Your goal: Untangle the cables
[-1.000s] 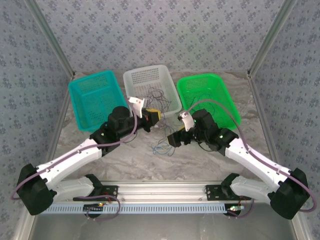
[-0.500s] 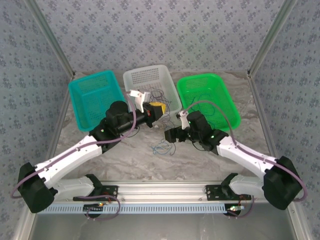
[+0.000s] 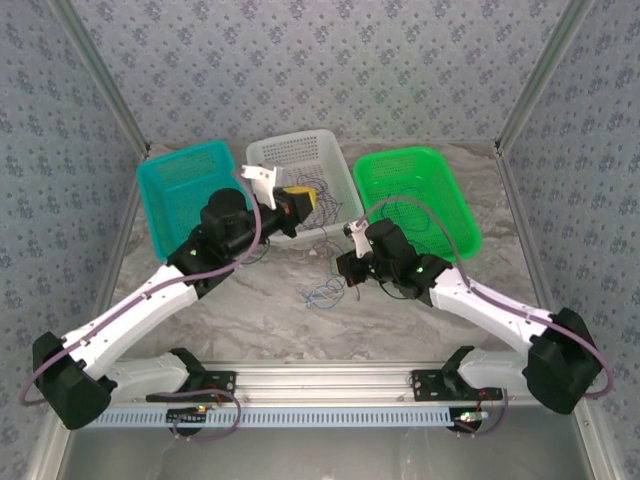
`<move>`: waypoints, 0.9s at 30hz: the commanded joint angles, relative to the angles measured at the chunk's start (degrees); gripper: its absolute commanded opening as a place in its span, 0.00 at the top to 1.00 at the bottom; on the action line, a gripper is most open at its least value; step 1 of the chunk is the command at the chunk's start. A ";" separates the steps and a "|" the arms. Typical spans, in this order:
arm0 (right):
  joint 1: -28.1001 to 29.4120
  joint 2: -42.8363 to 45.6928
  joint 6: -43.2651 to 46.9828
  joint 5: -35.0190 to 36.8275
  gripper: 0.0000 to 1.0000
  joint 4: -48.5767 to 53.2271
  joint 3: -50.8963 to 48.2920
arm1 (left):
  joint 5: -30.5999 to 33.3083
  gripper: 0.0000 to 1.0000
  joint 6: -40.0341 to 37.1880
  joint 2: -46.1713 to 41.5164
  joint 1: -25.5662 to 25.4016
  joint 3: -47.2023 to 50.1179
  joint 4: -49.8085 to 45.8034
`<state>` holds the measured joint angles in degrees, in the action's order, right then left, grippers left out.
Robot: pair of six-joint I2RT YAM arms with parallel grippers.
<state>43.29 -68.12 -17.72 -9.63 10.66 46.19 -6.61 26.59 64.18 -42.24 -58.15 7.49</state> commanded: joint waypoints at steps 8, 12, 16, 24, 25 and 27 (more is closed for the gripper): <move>-6.41 6.85 1.34 3.37 1.00 14.28 4.27 | -6.87 0.87 -4.22 -5.09 1.13 2.36 8.67; -11.05 7.16 1.74 0.17 1.00 18.69 8.31 | -12.82 0.87 -5.40 -8.09 1.12 5.62 15.61; -15.15 4.48 2.73 -5.84 1.00 23.34 14.22 | -18.31 0.86 -5.71 -9.98 0.70 8.62 22.84; -11.23 4.37 11.38 -2.66 1.00 27.89 21.61 | -15.70 0.53 -7.39 -10.54 0.43 8.95 14.13; -10.96 4.60 12.11 -2.41 1.00 28.42 23.65 | -15.43 0.48 -7.49 -10.46 0.40 9.41 13.72; -10.82 5.24 12.83 -1.96 1.00 28.50 24.78 | -13.90 0.38 -7.71 -9.96 0.49 9.93 12.61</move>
<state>32.23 -64.29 -8.67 -12.82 36.32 67.77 -21.67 19.86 54.41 -41.63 -48.97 21.50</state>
